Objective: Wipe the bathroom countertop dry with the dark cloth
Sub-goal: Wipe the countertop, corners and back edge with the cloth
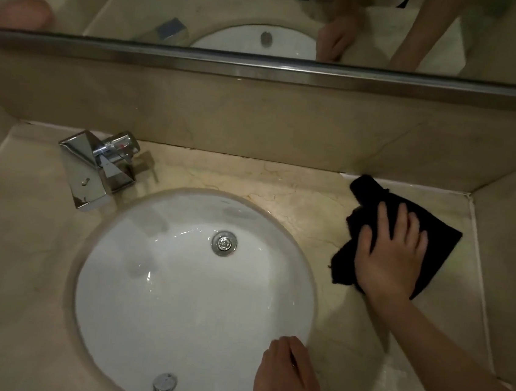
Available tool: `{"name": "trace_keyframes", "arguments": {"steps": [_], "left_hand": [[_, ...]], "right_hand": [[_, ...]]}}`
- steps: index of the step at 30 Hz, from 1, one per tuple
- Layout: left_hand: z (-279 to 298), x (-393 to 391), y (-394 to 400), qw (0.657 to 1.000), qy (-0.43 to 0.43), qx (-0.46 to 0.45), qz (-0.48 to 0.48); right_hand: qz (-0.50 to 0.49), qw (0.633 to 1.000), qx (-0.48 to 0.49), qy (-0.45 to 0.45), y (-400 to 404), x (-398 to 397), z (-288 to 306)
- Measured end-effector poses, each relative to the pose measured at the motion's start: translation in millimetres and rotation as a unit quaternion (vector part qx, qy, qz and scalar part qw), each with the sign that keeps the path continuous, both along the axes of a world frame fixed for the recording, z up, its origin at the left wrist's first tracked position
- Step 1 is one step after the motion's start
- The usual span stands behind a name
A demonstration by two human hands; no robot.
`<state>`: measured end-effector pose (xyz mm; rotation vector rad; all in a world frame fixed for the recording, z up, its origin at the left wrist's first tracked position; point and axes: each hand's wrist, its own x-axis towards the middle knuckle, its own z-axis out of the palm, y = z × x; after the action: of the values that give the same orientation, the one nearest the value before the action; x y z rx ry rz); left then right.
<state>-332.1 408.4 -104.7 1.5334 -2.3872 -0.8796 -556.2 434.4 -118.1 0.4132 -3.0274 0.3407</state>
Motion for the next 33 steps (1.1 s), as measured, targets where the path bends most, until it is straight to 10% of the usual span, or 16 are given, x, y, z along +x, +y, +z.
{"name": "trace_keyframes", "arguments": {"steps": [10, 16, 21, 33], "left_hand": [[-15, 25, -43, 0.990, 0.032, 0.107, -0.084], [8, 109, -214, 0.989, 0.140, -0.042, 0.018], [-5, 143, -356, 0.989, -0.061, -0.135, -0.020], [-14, 145, -366, 0.991, -0.009, -0.136, -0.012]], "right_hand": [[0.109, 0.994, 0.007, 0.003, -113, 5, 1], [0.113, 0.993, -0.013, 0.019, -113, 6, 1], [0.114, 0.993, -0.021, 0.029, -114, 7, 2], [0.152, 0.983, -0.066, 0.076, -221, 47, -11]]}}
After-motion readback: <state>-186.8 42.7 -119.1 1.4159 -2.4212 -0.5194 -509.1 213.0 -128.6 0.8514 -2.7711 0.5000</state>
